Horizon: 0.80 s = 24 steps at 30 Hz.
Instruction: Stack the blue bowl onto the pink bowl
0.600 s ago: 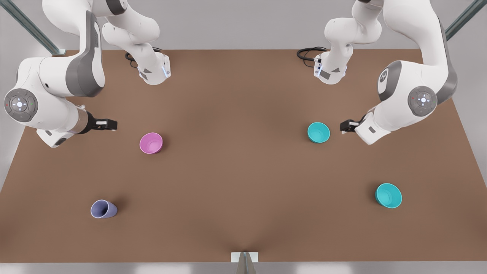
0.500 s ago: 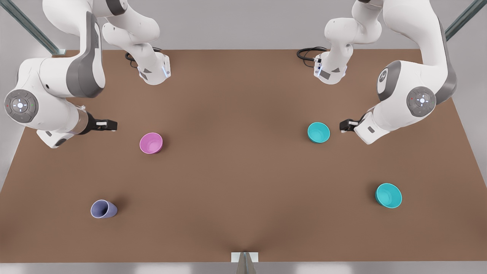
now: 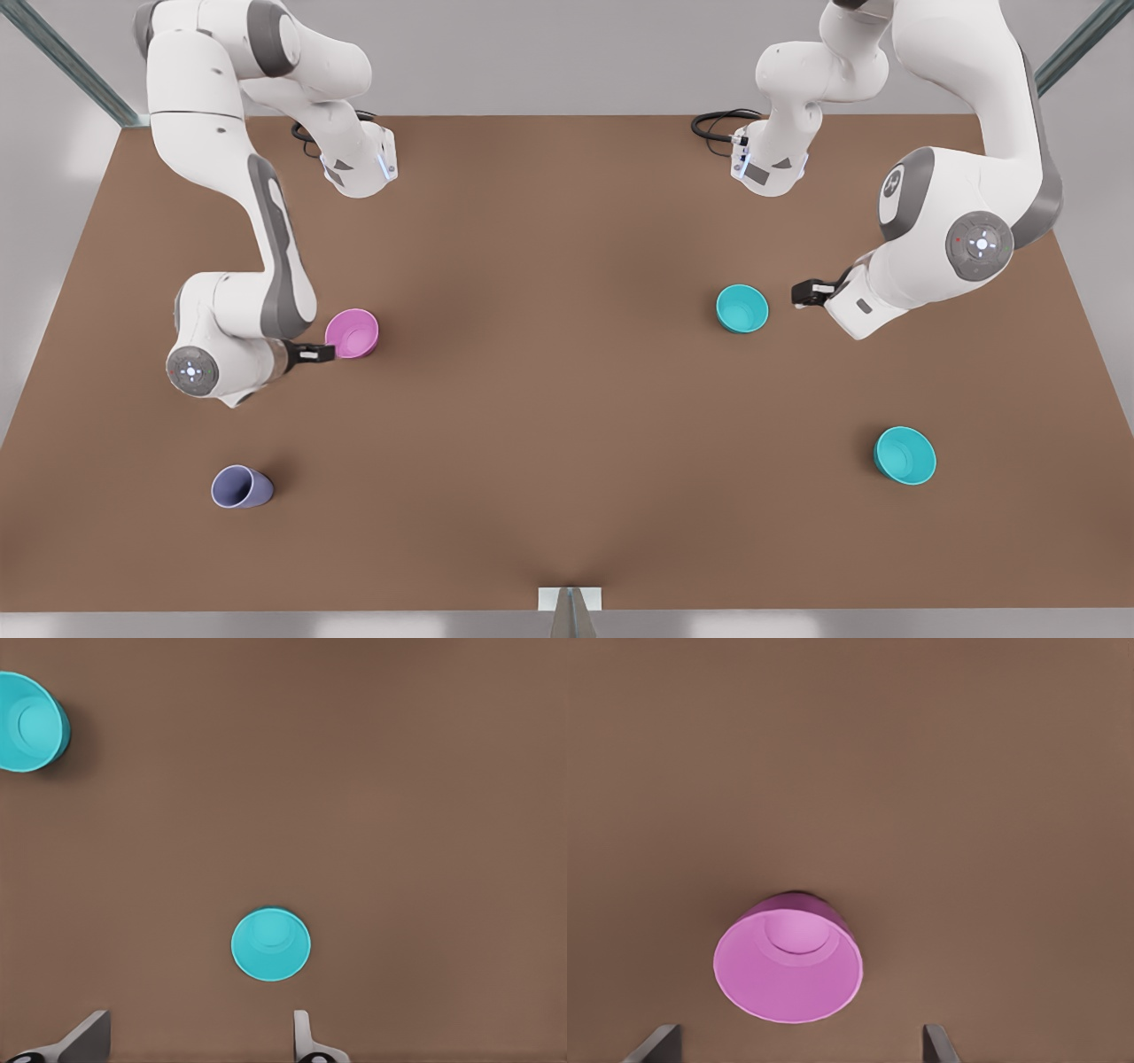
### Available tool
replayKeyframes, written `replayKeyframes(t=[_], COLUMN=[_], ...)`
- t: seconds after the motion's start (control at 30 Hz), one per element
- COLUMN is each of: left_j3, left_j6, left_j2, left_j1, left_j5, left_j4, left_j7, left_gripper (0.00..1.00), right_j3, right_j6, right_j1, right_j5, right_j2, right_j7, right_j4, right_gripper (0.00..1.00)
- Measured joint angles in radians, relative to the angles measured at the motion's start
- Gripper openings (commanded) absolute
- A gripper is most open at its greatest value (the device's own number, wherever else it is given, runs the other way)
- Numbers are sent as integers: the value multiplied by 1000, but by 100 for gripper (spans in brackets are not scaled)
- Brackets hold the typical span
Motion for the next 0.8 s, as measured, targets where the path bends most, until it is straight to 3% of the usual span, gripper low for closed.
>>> replayKeyframes(t=[0.23, 0.8], left_j3=[0, 0], left_j6=[-15, -25], left_j2=[4, -5], left_j1=[-1, 0], left_j5=[0, 2], left_j4=[0, 3], left_j7=[-3, -6], left_gripper=[100, 100], right_j3=[0, 0], right_j6=[168, 451], right_j1=[-9, -24], right_j5=[37, 87], right_j2=[-95, -69], right_j7=[-14, -36], right_j4=[-267, -487], right_gripper=[100, 100])
